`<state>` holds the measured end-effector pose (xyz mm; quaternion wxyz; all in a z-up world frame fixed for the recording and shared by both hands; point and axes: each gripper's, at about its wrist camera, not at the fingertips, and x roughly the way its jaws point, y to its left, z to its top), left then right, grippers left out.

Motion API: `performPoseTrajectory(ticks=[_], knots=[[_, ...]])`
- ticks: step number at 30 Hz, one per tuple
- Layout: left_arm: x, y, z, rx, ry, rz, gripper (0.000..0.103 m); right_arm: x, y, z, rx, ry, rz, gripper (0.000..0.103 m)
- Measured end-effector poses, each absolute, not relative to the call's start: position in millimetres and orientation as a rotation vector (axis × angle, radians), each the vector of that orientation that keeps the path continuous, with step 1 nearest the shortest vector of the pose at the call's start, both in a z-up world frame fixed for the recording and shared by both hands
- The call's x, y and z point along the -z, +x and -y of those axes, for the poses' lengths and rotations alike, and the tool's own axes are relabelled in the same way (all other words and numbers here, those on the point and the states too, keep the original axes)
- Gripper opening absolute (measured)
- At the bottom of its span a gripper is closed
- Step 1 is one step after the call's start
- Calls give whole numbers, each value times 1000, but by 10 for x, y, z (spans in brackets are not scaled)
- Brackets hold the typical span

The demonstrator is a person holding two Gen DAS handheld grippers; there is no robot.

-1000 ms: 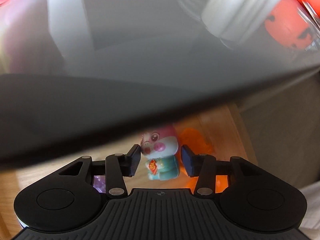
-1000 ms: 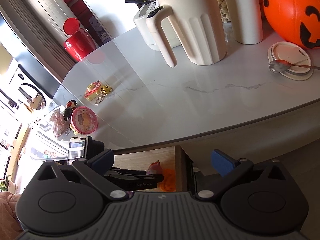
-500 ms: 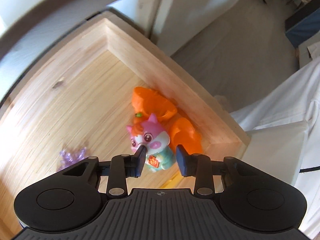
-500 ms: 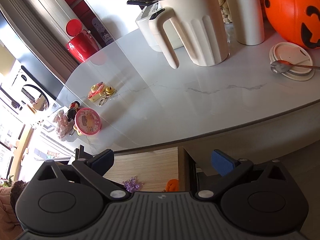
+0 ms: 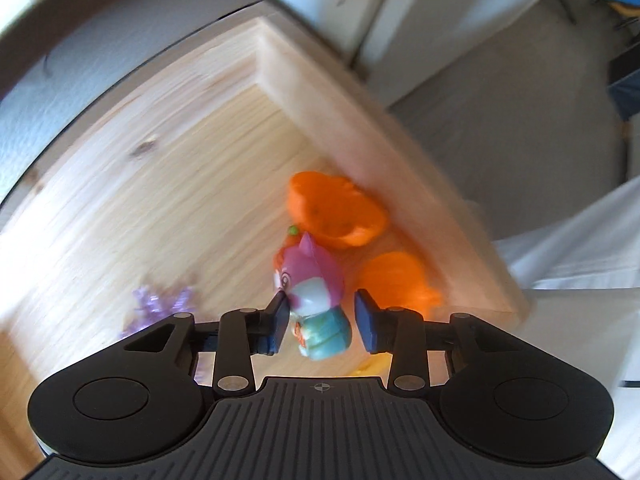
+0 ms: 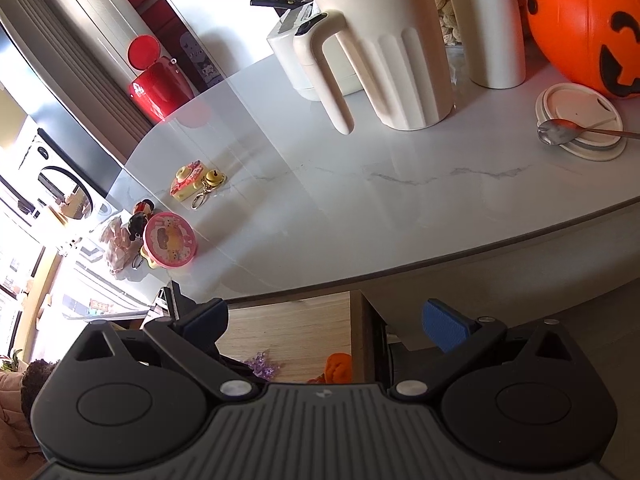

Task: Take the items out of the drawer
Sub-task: 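Lift the cat figure out with the left gripper while the right gripper grasps an orange egg-shell half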

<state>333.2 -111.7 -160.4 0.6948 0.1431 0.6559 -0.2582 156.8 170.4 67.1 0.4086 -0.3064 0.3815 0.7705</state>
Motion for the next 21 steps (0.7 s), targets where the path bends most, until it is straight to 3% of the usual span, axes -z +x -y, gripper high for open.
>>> performPoseTrajectory(ticks=[8,16,17,21], knots=[[1668,3365,1099,585,321,-1451,34,-660,1510,-1683,-1922,-790,-914,103],[823,2775,324,618,204,-1229,34,-571,1319,-1569,-1937,-917,-795,102],[744,2728,530,609,169,-1195,34,-563,1263,-1531,-1956,-953,-770,96],[423,2522,36,546,23,-1089,34,-499,906,-1371,-2030,-1216,-694,67]])
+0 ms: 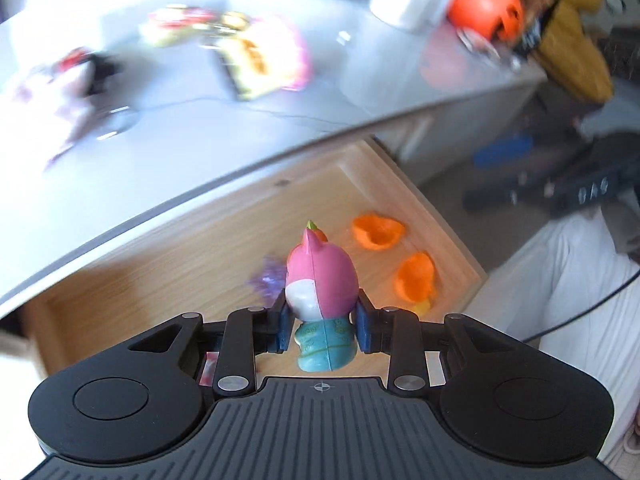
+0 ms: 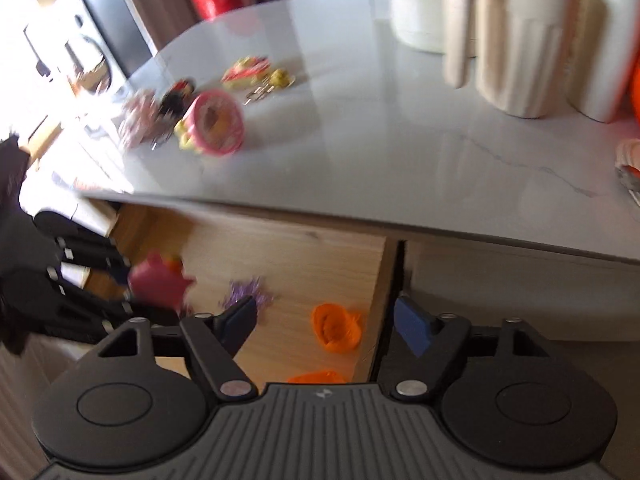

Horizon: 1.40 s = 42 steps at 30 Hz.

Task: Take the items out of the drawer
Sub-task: 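Lift the cat figure out with the left gripper while the right gripper grasps an orange egg-shell half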

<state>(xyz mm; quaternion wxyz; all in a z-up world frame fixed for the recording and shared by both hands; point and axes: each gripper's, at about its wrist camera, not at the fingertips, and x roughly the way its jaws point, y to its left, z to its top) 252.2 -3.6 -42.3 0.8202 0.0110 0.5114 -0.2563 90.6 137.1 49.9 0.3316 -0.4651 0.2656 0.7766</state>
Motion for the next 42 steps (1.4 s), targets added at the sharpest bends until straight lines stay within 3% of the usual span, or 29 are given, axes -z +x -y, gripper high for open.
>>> performPoseTrajectory(ticks=[6,12,20,22,24,29,34,42], knots=[[28,2337,-820,439,-249,-1060,34,-17,251,-1445,-1776,-1625,-992,40],[-99,2040,-1104,508,-289,-973,34,620,-248,-1355,-1510,-1897,-832,40],[-10,1861,-1352,450,-311,-1002,34,1204,-290,-1387,-1330,-2061,-681,39],[12,1866,-1363,442,-312,-1011,34,1285,-287,-1418,-1307,-2093,-675,30],[31,1888,-1336,443,-315,-1018,34,1289,-269,-1379,-1317,-2120,-661,11],[55,1953,-1294,457,-302,-1031,34,965,-161,-1213,-1429,-2060,-616,4],[33,1945,-1265,502,-309,-1003,34,303,-31,-988,-1618,-1869,-712,4],[-689,2067,-1733,343,-360,-612,34,-656,-237,-777,-1994,-1459,-744,4]])
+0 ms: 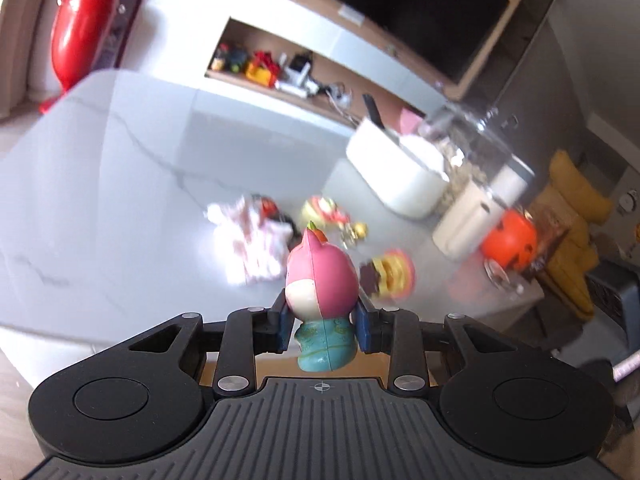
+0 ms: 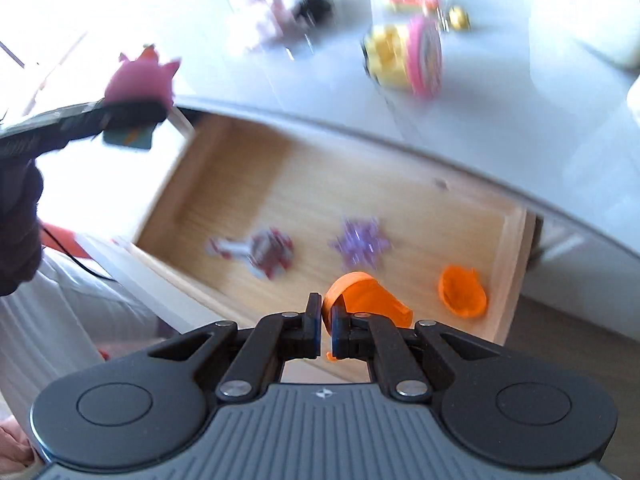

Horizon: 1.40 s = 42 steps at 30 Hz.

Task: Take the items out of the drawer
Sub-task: 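Place the cat figure on the countertop with the left gripper while the right gripper places the orange shell, then move both grippers back down into the drawer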

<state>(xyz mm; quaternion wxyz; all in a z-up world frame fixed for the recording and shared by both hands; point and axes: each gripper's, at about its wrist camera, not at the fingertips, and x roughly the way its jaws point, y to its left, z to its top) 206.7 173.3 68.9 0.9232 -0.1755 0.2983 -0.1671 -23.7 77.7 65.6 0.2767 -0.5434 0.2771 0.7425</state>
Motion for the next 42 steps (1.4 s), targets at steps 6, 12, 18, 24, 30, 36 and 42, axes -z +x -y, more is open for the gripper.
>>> performPoseTrajectory(ticks=[6,12,18,24,30,36,42], knots=[[-503,2828,-1971,145,-373,-684,35,-1106,-331,-834,-2082,-1284,-673,4],[-266,2973,-1821,72,-234,-721,43,-1218,-444,-1083,-2034,-1232,-642,4],[-547,2744,-1995,111,-283,-552,42,-1517,-805,-1494,-2068,-1101,-666,4],[-593,2567,-2298,93,-430,-512,42,-1306,-1363,-2028,-1993,-1082,-609,6],[-522,2432,-2341,147,-435,-567,42,-1053,-1401,-2259,-1918,-1060,-674,29],[-630,2325,-2150,230,-361,-511,42,-1403,-1057,-2001,-1993,-1015,-605,35],[-713,2271,-1601,515,-268,-537,42,-1517,-331,-1524,-2022,-1033,-650,48]])
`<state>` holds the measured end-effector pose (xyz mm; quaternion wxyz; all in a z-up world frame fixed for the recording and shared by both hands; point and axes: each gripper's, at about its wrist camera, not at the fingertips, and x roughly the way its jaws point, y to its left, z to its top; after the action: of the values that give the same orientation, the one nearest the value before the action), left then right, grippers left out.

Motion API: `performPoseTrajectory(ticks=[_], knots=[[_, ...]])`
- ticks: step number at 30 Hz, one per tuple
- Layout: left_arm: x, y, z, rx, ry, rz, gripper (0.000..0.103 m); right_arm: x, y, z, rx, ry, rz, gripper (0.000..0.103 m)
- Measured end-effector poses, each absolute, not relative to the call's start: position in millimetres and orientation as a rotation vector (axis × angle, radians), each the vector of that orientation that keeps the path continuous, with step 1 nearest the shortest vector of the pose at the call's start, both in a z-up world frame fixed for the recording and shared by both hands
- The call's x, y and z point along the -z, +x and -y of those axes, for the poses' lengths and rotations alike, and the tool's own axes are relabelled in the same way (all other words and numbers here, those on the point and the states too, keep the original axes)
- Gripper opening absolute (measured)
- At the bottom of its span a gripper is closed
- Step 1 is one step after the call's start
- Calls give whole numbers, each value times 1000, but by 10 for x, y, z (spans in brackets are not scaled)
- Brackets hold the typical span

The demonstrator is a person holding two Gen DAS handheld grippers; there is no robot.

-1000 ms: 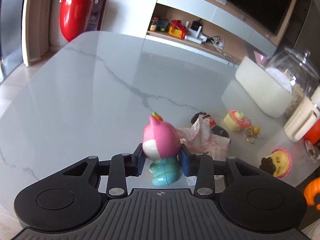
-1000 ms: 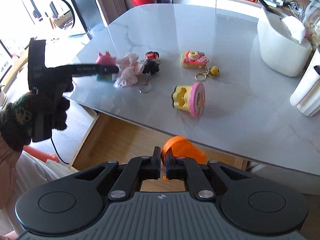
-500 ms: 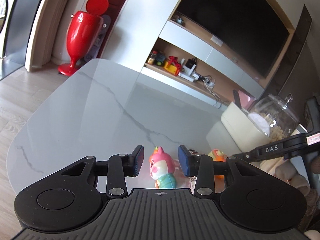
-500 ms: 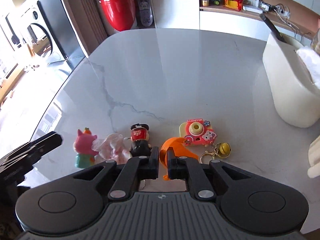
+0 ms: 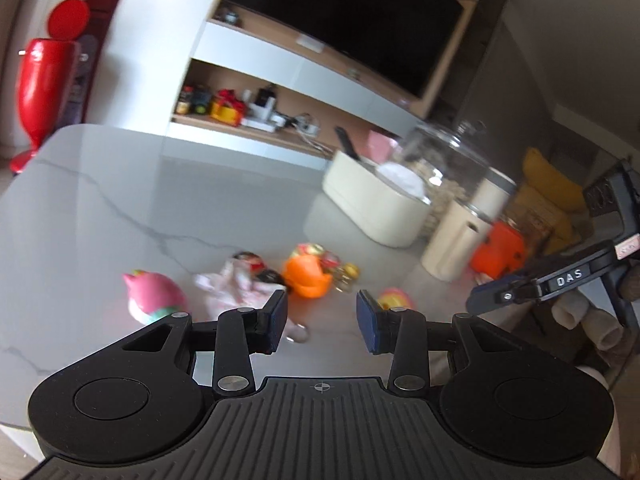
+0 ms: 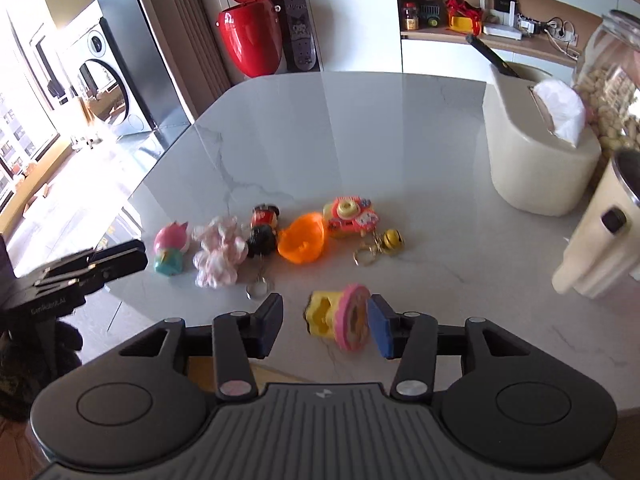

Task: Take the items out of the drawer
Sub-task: 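Move both grippers back down into the drawer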

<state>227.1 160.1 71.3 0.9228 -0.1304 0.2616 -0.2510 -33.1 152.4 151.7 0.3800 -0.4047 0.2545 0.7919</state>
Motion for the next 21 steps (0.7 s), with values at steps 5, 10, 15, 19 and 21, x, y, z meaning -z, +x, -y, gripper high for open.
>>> performPoseTrajectory(ticks=[5,10,15,19,21], knots=[[-475,2191,-834,772,-37,-707,42,-1149,205,-1299,-1926,-1163,-691,48],[-38,2076,-206,831,285,-880,42,-578,526,-1304,-1803,-1312,-717,48],[392,2259,186,866,304,-1150,41,-215,628,-1377,-1755,-1374,-827,49],[690,2500,412,877,195,-1310,46,-78,697,-1400,-1751,-1381,-870,51],[760,2595,532,910,163,-1335,48,-77,720,-1434,-1764,-1368,-887,51]])
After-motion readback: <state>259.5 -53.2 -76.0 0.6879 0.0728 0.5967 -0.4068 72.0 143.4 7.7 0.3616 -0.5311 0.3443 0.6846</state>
